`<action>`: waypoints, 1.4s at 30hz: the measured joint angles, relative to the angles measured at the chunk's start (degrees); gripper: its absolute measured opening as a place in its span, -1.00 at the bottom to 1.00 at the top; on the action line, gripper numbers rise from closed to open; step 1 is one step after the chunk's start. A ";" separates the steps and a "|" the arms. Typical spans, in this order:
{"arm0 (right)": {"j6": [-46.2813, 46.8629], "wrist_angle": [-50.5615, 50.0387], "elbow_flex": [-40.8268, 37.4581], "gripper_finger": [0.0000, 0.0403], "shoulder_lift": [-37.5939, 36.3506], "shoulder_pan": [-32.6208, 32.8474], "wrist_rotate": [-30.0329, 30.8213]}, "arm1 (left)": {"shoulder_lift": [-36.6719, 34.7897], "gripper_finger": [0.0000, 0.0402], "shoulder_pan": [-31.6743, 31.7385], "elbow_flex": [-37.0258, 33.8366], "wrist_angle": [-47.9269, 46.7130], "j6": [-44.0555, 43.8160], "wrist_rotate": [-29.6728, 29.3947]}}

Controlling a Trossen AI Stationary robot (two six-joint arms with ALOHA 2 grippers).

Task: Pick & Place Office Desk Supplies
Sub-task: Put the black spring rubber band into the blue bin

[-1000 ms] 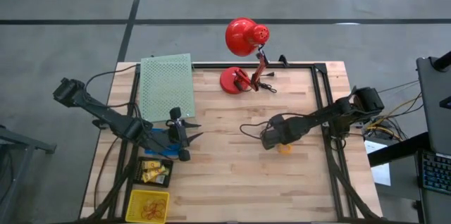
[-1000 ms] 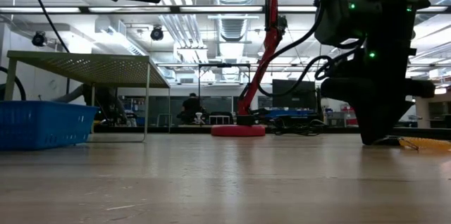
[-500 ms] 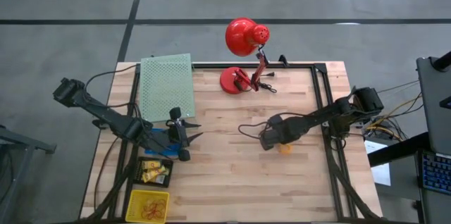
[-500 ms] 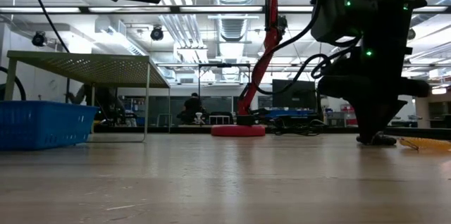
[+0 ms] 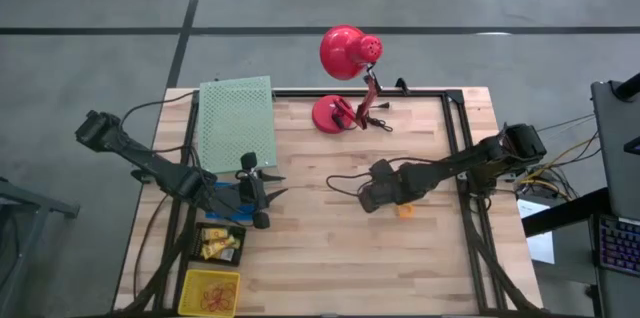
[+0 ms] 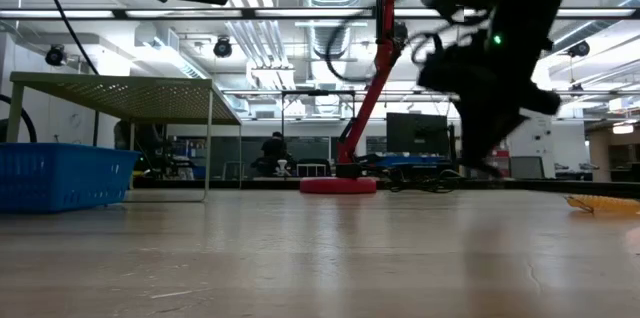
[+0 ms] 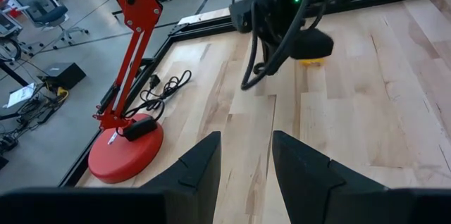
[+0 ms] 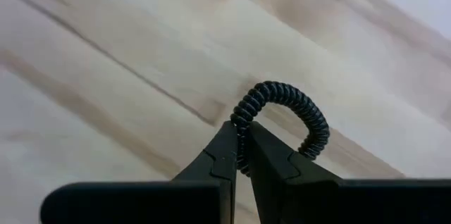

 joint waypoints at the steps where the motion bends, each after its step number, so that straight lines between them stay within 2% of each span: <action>1: -1.00 0.08 0.93 -0.91 -0.07 0.20 0.45 | 0.00 -0.33 -0.01 0.00 0.01 0.00 0.00; 5: -6.55 3.53 4.21 -0.91 -0.12 1.69 2.13 | 0.00 -0.33 -0.01 0.00 -0.14 0.00 0.00; 9: -13.70 13.30 4.89 -0.91 -0.10 3.99 6.75 | 0.00 -0.33 -0.02 0.00 -0.52 0.02 0.00; 12: -20.43 24.92 3.71 -0.91 -0.08 5.58 9.75 | 0.00 -0.33 -0.02 0.00 -0.52 0.02 0.00; 16: -31.59 44.55 0.59 -0.91 1.52 6.90 10.12 | 0.00 -0.33 0.00 0.00 -0.55 0.09 0.00; 19: -36.70 56.87 -1.02 -0.91 3.59 7.23 7.49 | 0.00 -0.33 -0.01 0.00 -0.81 0.17 0.00; 23: -39.75 64.65 -1.32 -0.91 7.57 7.23 2.88 | 0.00 -0.33 0.00 0.00 -0.83 0.17 0.00; 30: -48.01 82.74 -0.79 -0.91 17.70 7.21 2.38 | 0.00 -0.33 0.00 0.00 -0.96 0.17 0.00; 36: -53.58 104.51 -0.64 -0.91 27.57 7.20 -1.71 | 0.00 -0.33 -0.01 0.00 -1.01 0.16 0.01; 39: -53.84 108.72 1.24 -0.91 31.37 6.87 -4.65 | 0.00 -0.33 0.00 0.00 -1.01 0.15 0.00; 42: -53.77 106.60 4.26 -0.91 33.64 6.41 -6.97 | 0.00 -0.33 -0.01 0.00 -1.01 0.15 0.01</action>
